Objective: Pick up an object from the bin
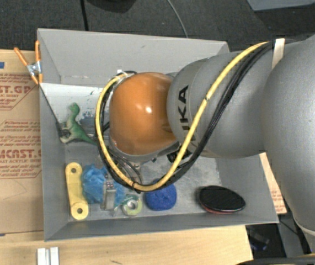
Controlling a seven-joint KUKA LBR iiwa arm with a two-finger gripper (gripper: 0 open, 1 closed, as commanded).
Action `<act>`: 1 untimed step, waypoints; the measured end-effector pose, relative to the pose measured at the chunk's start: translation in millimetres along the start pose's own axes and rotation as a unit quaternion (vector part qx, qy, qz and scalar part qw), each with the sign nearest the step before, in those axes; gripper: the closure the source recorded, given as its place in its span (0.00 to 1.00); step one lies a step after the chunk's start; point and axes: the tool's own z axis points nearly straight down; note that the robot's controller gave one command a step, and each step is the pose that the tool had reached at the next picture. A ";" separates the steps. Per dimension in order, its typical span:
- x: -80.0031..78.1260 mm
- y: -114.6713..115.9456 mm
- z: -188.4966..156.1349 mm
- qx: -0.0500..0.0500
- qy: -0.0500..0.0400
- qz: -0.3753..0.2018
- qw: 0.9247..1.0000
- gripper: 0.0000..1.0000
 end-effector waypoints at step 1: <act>-2.0 -1.1 -4.3 -0.001 -0.004 0.001 1.000 0.00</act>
Offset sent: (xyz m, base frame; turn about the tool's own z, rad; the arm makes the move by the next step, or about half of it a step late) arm 0.0275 -0.0432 -0.0847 -0.2450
